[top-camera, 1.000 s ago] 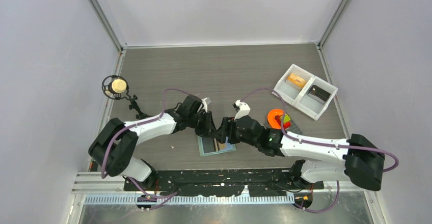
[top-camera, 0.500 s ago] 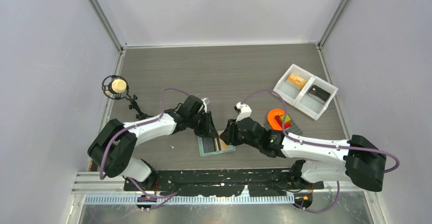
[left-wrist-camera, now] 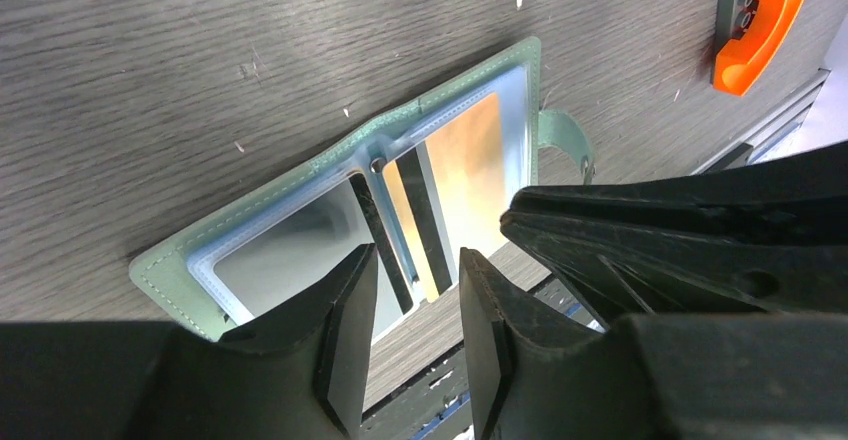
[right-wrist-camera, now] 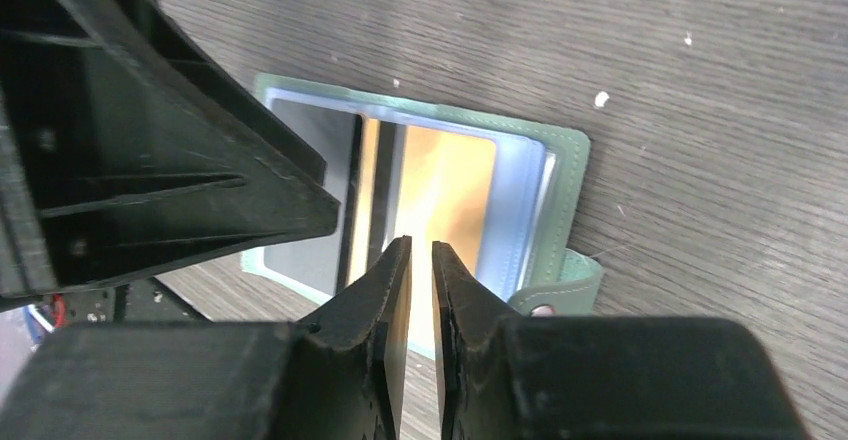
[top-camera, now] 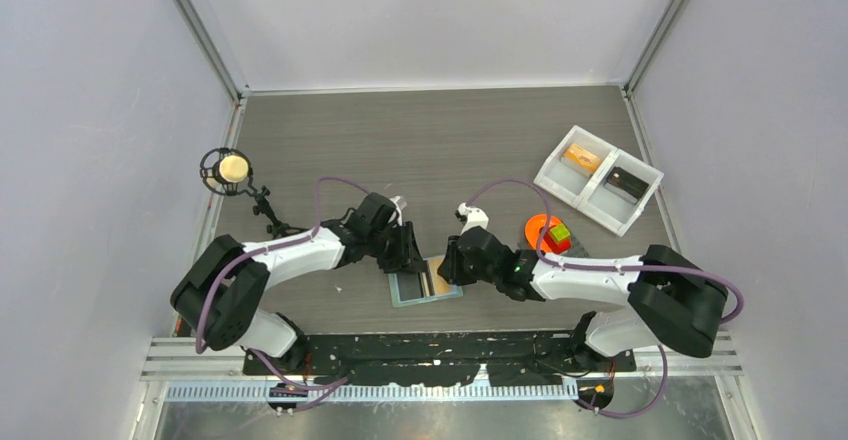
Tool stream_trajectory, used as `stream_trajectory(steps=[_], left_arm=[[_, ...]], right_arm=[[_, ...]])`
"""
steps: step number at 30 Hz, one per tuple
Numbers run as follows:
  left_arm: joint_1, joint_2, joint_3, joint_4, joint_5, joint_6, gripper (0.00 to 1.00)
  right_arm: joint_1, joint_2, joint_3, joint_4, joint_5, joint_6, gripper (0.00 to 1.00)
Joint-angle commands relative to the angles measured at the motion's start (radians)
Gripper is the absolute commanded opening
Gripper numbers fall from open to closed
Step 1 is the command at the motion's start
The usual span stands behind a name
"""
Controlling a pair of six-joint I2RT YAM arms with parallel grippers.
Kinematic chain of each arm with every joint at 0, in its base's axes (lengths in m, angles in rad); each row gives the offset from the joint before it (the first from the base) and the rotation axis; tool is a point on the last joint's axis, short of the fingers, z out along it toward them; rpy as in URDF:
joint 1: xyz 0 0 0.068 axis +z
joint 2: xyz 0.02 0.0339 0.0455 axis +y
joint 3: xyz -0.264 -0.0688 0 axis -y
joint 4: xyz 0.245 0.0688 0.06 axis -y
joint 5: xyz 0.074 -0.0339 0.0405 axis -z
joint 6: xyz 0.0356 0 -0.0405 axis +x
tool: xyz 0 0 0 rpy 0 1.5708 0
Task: Take the credit cards out of the card holder
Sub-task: Remove the credit card from the card holder.
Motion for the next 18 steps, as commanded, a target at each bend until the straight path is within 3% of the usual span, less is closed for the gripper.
stream_trajectory(steps=[1, 18], left_arm=[[-0.001, 0.015, -0.016, 0.091, 0.007, 0.009, 0.39], [-0.001, 0.052, -0.103, 0.295, 0.037, -0.046, 0.37]], right_arm=[[-0.015, 0.031, -0.023, 0.062, -0.005, 0.009, 0.2], [-0.06, 0.077, -0.121, 0.171, -0.053, 0.07, 0.18]])
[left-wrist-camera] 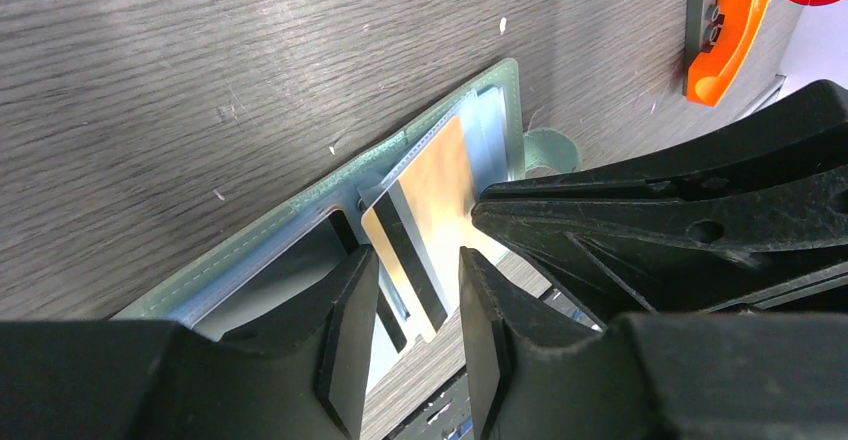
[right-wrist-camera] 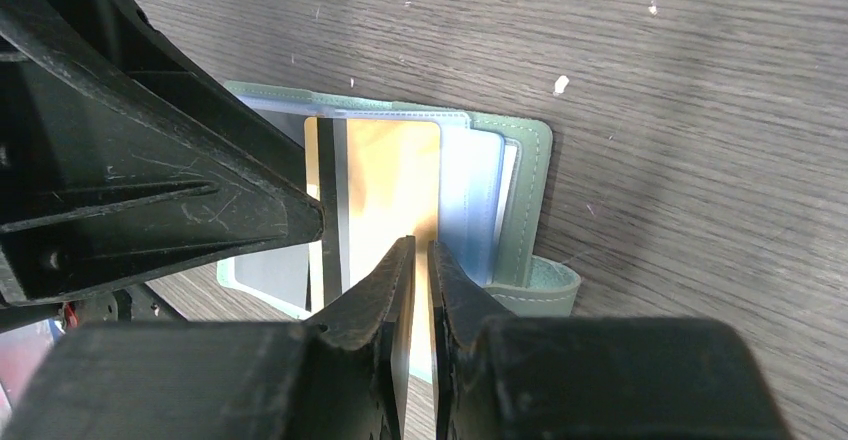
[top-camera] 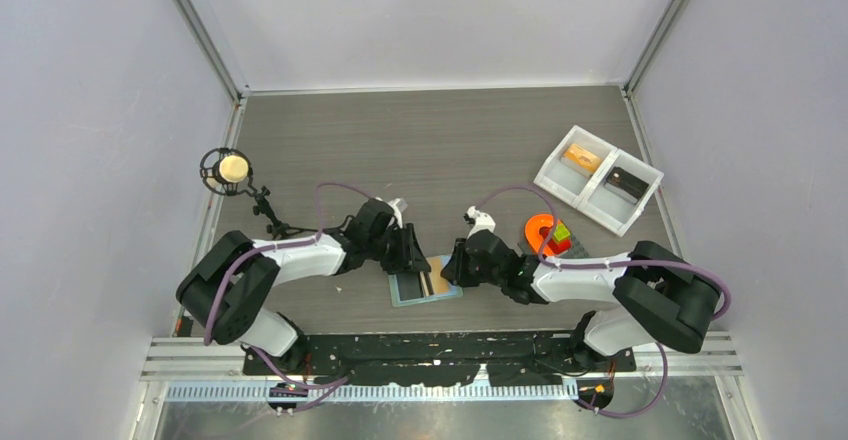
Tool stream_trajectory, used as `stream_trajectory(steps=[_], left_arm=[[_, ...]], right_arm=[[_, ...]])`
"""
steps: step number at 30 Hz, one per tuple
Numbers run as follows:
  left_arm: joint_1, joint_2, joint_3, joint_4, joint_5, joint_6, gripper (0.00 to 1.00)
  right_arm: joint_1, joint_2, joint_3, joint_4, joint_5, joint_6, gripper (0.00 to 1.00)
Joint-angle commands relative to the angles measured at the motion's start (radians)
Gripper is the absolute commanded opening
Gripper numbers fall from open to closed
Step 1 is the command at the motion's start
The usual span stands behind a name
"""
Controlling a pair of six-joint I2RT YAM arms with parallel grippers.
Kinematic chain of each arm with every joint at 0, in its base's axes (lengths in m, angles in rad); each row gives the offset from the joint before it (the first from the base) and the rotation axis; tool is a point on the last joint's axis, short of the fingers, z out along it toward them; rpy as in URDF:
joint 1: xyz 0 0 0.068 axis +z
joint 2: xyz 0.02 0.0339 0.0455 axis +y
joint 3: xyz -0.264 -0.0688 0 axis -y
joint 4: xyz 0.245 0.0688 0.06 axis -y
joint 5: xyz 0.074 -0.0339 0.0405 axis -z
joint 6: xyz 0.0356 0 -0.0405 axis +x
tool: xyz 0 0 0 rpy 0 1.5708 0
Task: Take the credit cards out of the card holder
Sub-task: Remove the credit card from the card holder.
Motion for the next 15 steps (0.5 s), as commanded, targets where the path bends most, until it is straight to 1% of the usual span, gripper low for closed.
stream_trajectory(steps=[1, 4, 8, 11, 14, 15], left_arm=[[-0.001, 0.005, -0.026, 0.092, 0.012, -0.015, 0.36], [-0.002, -0.005, -0.037, 0.104, 0.013, -0.022, 0.33], [-0.002, -0.017, -0.049, 0.119, 0.017, -0.041, 0.27], [-0.002, -0.016, -0.055, 0.136, 0.029, -0.06, 0.17], [-0.001, -0.011, -0.057, 0.144, 0.041, -0.079, 0.01], [-0.001, -0.009, -0.059, 0.143, 0.042, -0.088, 0.0]], right_arm=[[-0.01, 0.014, -0.029, 0.023, -0.007, 0.017, 0.17], [-0.012, 0.011, -0.037, 0.028, -0.011, 0.022, 0.17], [-0.014, 0.01, -0.041, 0.031, -0.013, 0.027, 0.17], [-0.016, 0.008, -0.042, 0.03, -0.014, 0.03, 0.17], [-0.016, 0.007, -0.042, 0.027, -0.01, 0.032, 0.17], [-0.016, 0.006, -0.043, 0.024, -0.007, 0.034, 0.17]])
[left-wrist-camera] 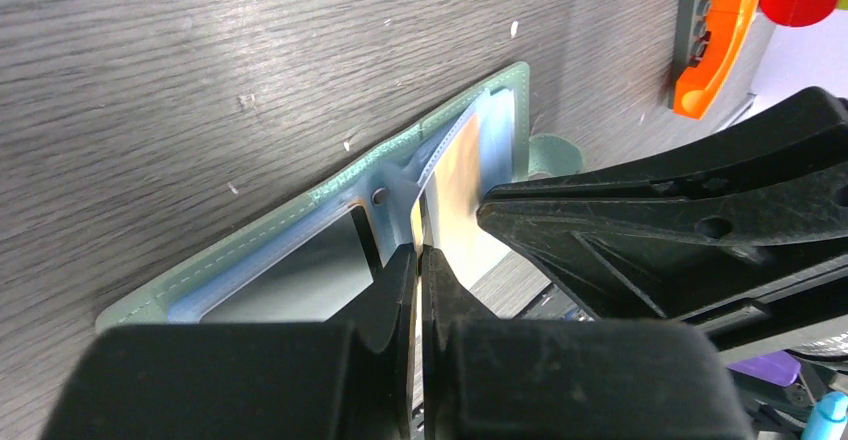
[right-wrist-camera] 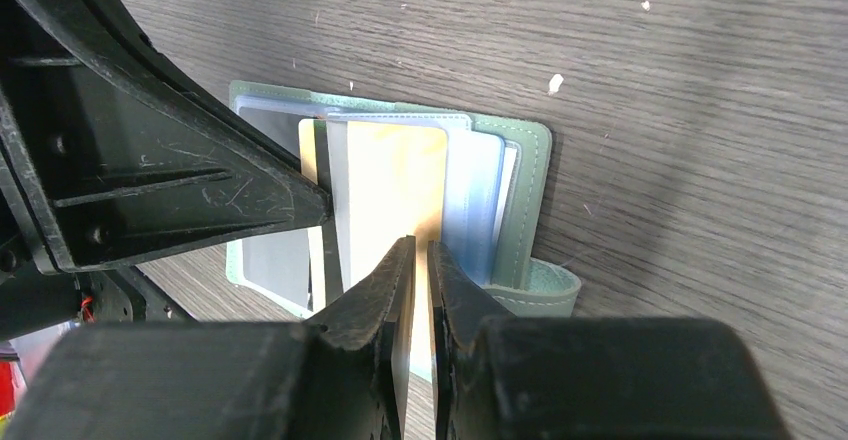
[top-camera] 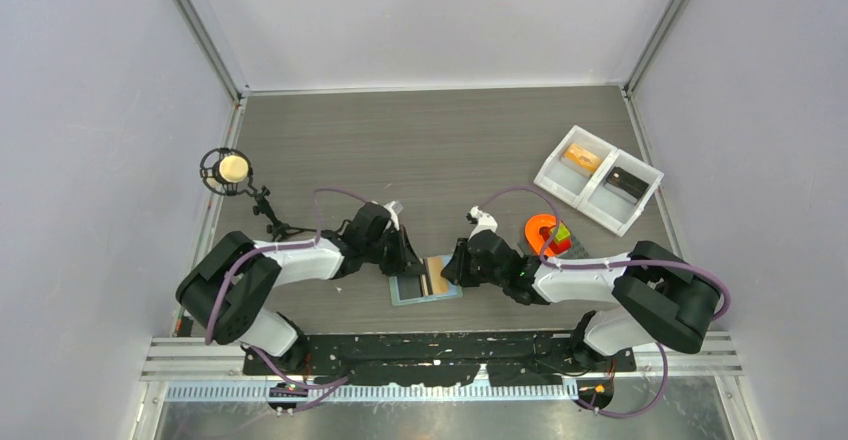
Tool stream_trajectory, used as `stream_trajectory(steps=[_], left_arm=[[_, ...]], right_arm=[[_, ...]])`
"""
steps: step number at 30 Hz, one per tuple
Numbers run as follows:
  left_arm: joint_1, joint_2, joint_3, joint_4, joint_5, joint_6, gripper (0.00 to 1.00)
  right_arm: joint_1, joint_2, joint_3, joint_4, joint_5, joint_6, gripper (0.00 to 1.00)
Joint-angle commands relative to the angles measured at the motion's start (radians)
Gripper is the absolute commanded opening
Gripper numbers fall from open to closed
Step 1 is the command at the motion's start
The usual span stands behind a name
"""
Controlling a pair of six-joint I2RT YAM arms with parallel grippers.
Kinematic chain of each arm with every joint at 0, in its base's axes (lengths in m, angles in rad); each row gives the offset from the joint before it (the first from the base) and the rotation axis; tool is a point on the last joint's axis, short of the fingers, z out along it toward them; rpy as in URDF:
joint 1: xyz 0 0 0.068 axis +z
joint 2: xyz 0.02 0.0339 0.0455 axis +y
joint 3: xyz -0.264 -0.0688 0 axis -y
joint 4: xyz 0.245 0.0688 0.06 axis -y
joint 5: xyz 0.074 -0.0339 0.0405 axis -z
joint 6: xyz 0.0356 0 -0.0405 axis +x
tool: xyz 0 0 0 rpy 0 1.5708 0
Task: Take the credit cards out of the card holder
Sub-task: Remove the credit card from the card holder.
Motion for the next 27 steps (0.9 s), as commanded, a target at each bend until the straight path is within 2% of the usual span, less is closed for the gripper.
stream_trajectory(steps=[1, 18, 27], left_arm=[[-0.003, -0.009, -0.006, 0.066, 0.043, -0.036, 0.0], [0.007, -0.146, -0.002, -0.19, -0.046, -0.019, 0.0], [0.008, -0.227, 0.019, -0.348, -0.142, -0.011, 0.0]], right_arm=[[-0.006, 0.007, -0.018, -0.022, 0.014, 0.006, 0.17], [-0.01, -0.002, 0.006, -0.063, 0.04, -0.014, 0.17], [-0.011, -0.087, 0.061, -0.156, 0.108, -0.11, 0.18]])
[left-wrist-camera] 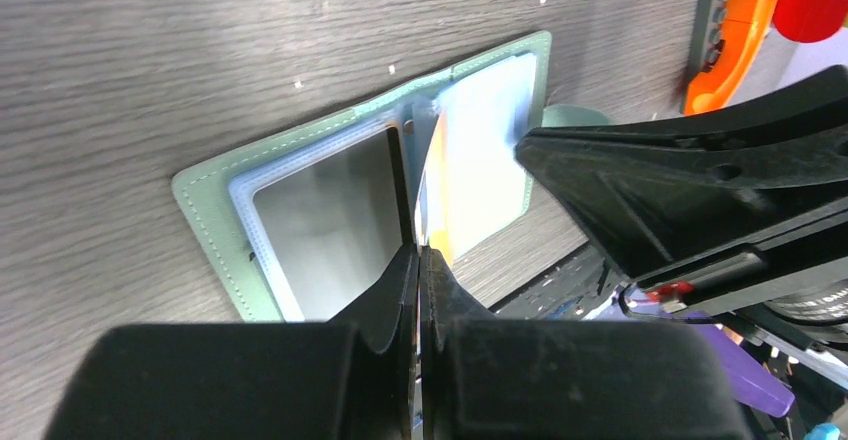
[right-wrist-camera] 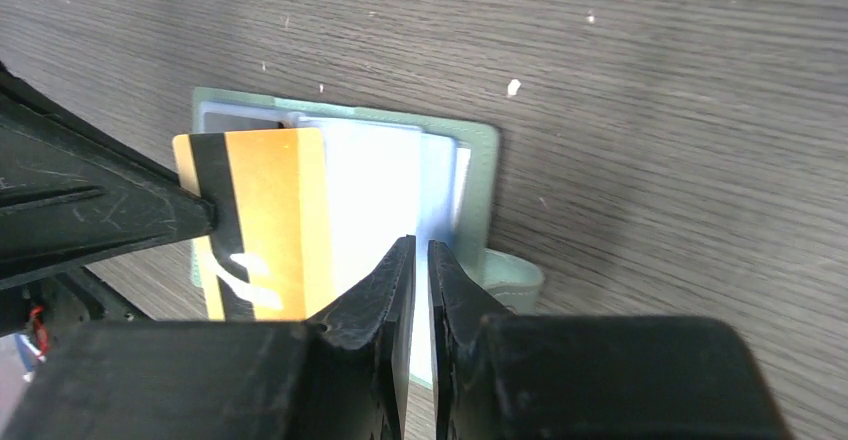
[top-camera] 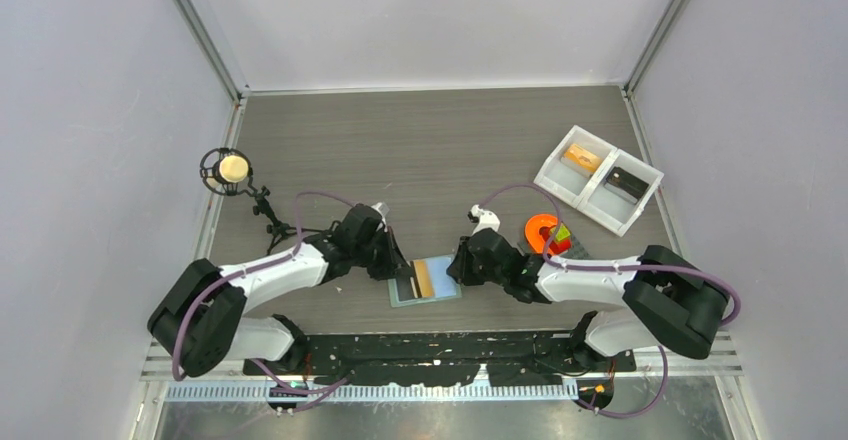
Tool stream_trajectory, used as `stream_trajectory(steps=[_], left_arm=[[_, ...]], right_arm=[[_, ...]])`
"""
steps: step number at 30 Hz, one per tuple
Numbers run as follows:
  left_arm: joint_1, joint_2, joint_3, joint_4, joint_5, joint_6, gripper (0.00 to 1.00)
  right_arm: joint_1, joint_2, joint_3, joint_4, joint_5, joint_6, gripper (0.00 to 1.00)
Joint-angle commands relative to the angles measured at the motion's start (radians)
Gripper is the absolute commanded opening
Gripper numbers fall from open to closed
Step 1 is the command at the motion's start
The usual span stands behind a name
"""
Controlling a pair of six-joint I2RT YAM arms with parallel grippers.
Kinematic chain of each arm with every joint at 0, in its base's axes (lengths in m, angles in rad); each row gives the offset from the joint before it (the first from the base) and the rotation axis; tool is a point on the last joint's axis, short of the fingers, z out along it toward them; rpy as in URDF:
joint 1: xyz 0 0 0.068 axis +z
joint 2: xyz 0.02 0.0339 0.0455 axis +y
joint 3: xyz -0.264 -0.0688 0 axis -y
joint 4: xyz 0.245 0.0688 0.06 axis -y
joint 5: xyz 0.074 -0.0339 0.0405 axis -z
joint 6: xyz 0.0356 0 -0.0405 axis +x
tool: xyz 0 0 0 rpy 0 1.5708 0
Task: Take the credit cards out of the card holder
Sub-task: Remove the credit card from the card holder, then place the credit card in the storage box.
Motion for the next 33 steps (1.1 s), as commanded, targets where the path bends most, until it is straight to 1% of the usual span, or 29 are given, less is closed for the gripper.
stream_trajectory(steps=[1, 4, 6, 8, 9, 10, 11, 12, 13, 14, 15, 16, 19, 20, 23, 24, 27, 30, 33], left_arm=[[0.003, -0.058, 0.021, -0.139, -0.077, 0.025, 0.0], [0.003, -0.109, 0.031, -0.173, -0.096, 0.015, 0.0], [0.004, -0.148, 0.045, -0.199, -0.104, 0.012, 0.0], [0.003, -0.186, 0.072, -0.244, -0.117, 0.017, 0.0], [0.003, -0.203, 0.087, -0.267, -0.125, 0.021, 0.0], [0.003, -0.221, 0.107, -0.289, -0.131, 0.025, 0.0], [0.004, -0.238, 0.12, -0.309, -0.137, 0.03, 0.0], [0.004, -0.252, 0.133, -0.325, -0.139, 0.032, 0.0], [0.004, -0.266, 0.146, -0.344, -0.142, 0.031, 0.0], [0.004, -0.28, 0.16, -0.364, -0.14, 0.032, 0.0], [0.003, -0.301, 0.171, -0.388, -0.139, 0.034, 0.0], [0.002, -0.314, 0.179, -0.408, -0.139, 0.035, 0.0], [0.002, -0.376, 0.182, -0.443, -0.147, 0.017, 0.0], [0.004, -0.392, 0.175, -0.438, -0.137, 0.004, 0.0], [0.002, -0.428, 0.152, -0.384, -0.059, -0.041, 0.0], [0.003, -0.436, 0.148, -0.376, -0.03, -0.057, 0.0], [0.003, -0.461, 0.14, -0.379, 0.018, -0.104, 0.0], [0.003, -0.504, 0.118, -0.368, 0.025, -0.151, 0.0], [0.004, -0.543, 0.088, -0.345, 0.023, -0.2, 0.0]], right_arm=[[-0.005, -0.064, 0.045, -0.082, 0.068, -0.095, 0.18], [-0.003, -0.112, 0.062, -0.074, 0.052, -0.168, 0.2], [0.003, -0.147, 0.056, -0.016, 0.015, -0.248, 0.22], [0.018, -0.182, 0.055, 0.011, 0.012, -0.339, 0.25], [0.027, -0.195, 0.053, 0.035, 0.021, -0.414, 0.26], [0.052, -0.233, 0.036, 0.053, 0.032, -0.454, 0.27], [0.07, -0.249, 0.022, 0.113, 0.065, -0.541, 0.28], [0.115, -0.292, -0.024, 0.153, 0.081, -0.592, 0.31], [0.141, -0.314, -0.05, 0.247, 0.106, -0.697, 0.32], [0.188, -0.358, -0.106, 0.294, 0.109, -0.811, 0.34], [0.209, -0.379, -0.134, 0.377, 0.107, -0.864, 0.35], [0.24, -0.412, -0.172, 0.407, 0.106, -0.938, 0.36], [0.279, -0.467, -0.206, 0.452, 0.077, -1.023, 0.38], [0.294, -0.473, -0.212, 0.457, 0.056, -1.077, 0.39], [0.38, -0.46, -0.258, 0.536, 0.062, -1.198, 0.53], [0.39, -0.448, -0.263, 0.556, 0.08, -1.247, 0.54], [0.429, -0.367, -0.257, 0.621, 0.137, -1.325, 0.55], [0.465, -0.319, -0.25, 0.711, 0.186, -1.401, 0.54], [0.501, -0.265, -0.217, 0.728, 0.217, -1.464, 0.54]])
